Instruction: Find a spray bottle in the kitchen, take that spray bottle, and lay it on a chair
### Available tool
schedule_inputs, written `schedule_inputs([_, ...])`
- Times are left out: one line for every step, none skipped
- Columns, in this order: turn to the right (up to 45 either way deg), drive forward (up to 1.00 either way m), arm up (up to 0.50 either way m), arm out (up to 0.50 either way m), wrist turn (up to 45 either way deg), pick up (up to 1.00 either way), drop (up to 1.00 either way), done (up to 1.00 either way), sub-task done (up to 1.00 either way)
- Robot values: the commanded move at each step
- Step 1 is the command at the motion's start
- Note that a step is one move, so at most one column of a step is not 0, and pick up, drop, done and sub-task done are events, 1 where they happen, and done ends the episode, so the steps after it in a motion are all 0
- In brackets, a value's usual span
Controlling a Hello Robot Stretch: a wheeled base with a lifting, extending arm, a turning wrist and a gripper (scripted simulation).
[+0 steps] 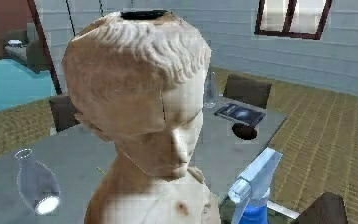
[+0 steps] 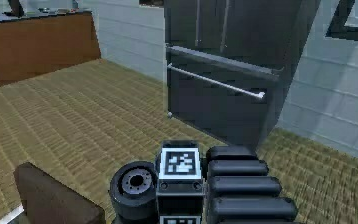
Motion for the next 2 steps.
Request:
schedule_inputs([18.0, 0.00, 0.00, 0.00, 0.0, 0.00, 0.00, 0.00, 0.00])
schedule_inputs([-45.0, 0.00, 0.00, 0.00, 0.0, 0.00, 0.00, 0.00, 0.00])
